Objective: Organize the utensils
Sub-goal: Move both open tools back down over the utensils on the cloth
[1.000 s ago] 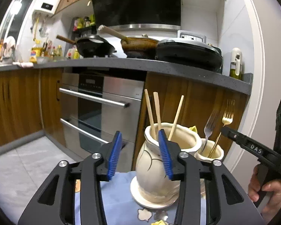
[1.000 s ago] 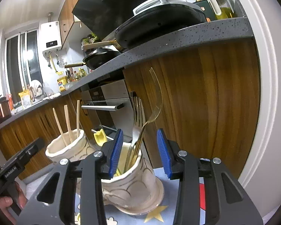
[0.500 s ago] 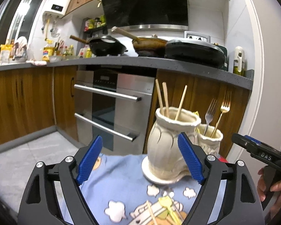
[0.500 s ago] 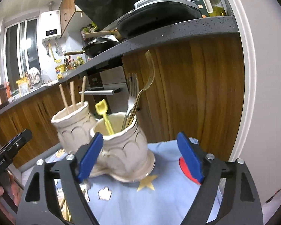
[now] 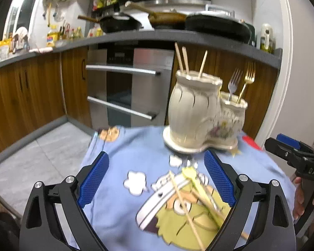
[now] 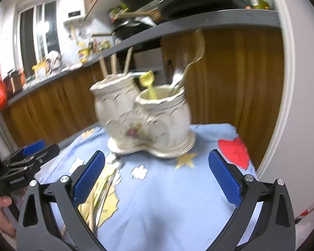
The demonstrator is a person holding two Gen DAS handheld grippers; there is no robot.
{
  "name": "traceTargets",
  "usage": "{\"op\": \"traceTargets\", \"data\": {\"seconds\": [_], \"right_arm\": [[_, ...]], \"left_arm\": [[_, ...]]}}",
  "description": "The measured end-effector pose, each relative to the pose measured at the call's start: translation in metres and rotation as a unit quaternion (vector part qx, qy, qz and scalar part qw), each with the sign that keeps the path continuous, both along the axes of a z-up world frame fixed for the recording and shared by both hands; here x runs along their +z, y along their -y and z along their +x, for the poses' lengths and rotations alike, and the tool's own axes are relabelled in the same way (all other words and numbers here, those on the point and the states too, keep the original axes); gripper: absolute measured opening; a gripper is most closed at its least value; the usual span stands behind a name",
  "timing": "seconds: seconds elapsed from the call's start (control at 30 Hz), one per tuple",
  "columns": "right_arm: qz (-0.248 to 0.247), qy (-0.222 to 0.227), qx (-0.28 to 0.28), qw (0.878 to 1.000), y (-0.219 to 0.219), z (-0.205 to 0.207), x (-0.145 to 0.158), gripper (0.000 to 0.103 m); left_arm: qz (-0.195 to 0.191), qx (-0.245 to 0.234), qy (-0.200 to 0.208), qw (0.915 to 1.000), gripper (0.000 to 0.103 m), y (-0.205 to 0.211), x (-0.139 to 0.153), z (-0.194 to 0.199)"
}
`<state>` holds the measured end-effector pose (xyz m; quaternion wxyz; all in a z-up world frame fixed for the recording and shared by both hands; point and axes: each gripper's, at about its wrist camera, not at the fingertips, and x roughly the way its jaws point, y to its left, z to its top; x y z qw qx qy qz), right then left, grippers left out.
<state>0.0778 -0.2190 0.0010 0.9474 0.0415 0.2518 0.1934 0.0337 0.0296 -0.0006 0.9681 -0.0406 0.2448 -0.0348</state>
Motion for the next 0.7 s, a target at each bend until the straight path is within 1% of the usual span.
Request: {"op": "traceTargets", "data": {"seconds": [0.03, 0.1, 0.17, 0.2, 0.3, 0.43, 0.5, 0.53, 0.6, 0.7], "right_arm": [[-0.007, -0.003, 0.009, 1.000, -0.005, -0.002, -0.001, 0.098], [-0.022, -0.006, 0.026, 0.999, -0.013, -0.003, -0.002, 0.098], [-0.032, -0.003, 0.031, 0.999, -0.018, -0.005, -0.004, 0.098], [-0.034, -0.003, 0.032, 0.999, -0.019, -0.005, -0.004, 0.098], [-0.035, -0.014, 0.032, 0.999, -0.020, 0.002, -0.007, 0.098], [-0.032, -0.032, 0.034, 0.998, -0.020, 0.011, -0.014, 0.098], [-0.029, -0.039, 0.034, 0.998, -0.020, 0.014, -0.016, 0.098], [-0.026, -0.042, 0.035, 0.998, -0.019, 0.016, -0.016, 0.098], [-0.019, -0.048, 0.034, 0.998, -0.018, 0.019, -0.017, 0.098], [-0.021, -0.055, 0.038, 0.998, -0.021, 0.021, -0.019, 0.098]], "left_arm": [[0.000, -0.002, -0.009, 1.0000, 0.092, 0.000, -0.003, 0.000], [-0.001, -0.010, -0.042, 0.9991, 0.092, -0.001, -0.012, 0.002], [0.000, -0.018, -0.066, 0.9977, 0.092, 0.002, -0.017, 0.006], [0.003, -0.020, -0.075, 0.9969, 0.092, 0.003, -0.020, 0.007], [0.030, -0.028, -0.102, 0.9939, 0.092, 0.012, -0.030, 0.011], [0.039, -0.046, -0.131, 0.9896, 0.089, 0.019, -0.039, 0.016], [0.044, -0.059, -0.143, 0.9870, 0.081, 0.025, -0.042, 0.018], [0.046, -0.063, -0.148, 0.9858, 0.071, 0.027, -0.044, 0.019], [0.059, -0.074, -0.167, 0.9813, 0.055, 0.035, -0.051, 0.021], [0.075, -0.076, -0.167, 0.9802, 0.052, 0.041, -0.054, 0.020]]}}
